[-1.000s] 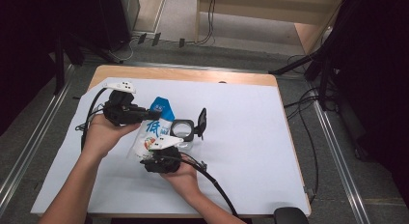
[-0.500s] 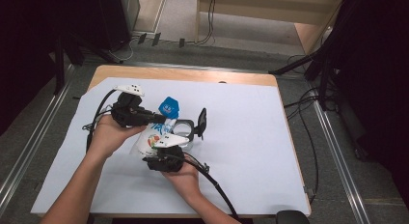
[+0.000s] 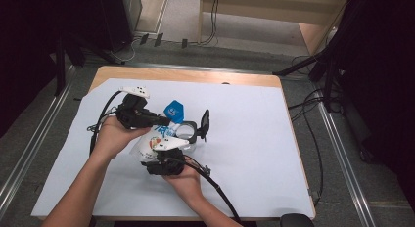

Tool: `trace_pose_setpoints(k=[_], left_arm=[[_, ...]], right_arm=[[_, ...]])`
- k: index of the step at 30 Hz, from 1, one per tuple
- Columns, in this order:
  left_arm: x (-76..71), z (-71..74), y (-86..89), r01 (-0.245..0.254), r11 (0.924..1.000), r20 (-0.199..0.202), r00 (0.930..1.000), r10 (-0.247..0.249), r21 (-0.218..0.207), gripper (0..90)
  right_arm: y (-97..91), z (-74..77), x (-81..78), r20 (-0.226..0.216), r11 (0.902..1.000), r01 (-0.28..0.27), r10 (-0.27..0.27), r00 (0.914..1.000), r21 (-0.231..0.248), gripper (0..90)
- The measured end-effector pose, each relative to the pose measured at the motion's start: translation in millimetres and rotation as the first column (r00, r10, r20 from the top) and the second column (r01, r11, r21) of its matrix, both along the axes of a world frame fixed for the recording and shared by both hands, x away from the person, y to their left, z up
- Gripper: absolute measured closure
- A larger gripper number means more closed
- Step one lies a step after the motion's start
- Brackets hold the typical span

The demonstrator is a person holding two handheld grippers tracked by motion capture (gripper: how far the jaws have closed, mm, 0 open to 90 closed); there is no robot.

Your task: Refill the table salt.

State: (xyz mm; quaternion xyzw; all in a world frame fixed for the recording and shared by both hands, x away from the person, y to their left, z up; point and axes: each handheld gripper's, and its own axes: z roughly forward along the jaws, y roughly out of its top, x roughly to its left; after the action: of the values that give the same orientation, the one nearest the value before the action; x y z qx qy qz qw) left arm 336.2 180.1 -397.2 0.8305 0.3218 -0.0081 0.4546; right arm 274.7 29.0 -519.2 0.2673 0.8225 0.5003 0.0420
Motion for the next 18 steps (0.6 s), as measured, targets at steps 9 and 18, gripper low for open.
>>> trace_pose_setpoints(k=[9, 18], left_arm=[[1.5, -0.3, 0.4, -0.011, 0.9999, -0.001, 0.9999, 0.011, -0.002, 90.0], [0.0, -0.4, -0.7, -0.005, 1.0000, -0.003, 1.0000, 0.005, -0.004, 89.2]], right_arm=[[0.7, -1.3, -0.6, -0.007, 1.0000, -0.006, 0.006, 1.0000, -0.005, 42.1], [-1.1, 0.4, -2.1, -0.059, 0.9973, 0.010, -0.005, 0.9982, 0.073, 51.5]])
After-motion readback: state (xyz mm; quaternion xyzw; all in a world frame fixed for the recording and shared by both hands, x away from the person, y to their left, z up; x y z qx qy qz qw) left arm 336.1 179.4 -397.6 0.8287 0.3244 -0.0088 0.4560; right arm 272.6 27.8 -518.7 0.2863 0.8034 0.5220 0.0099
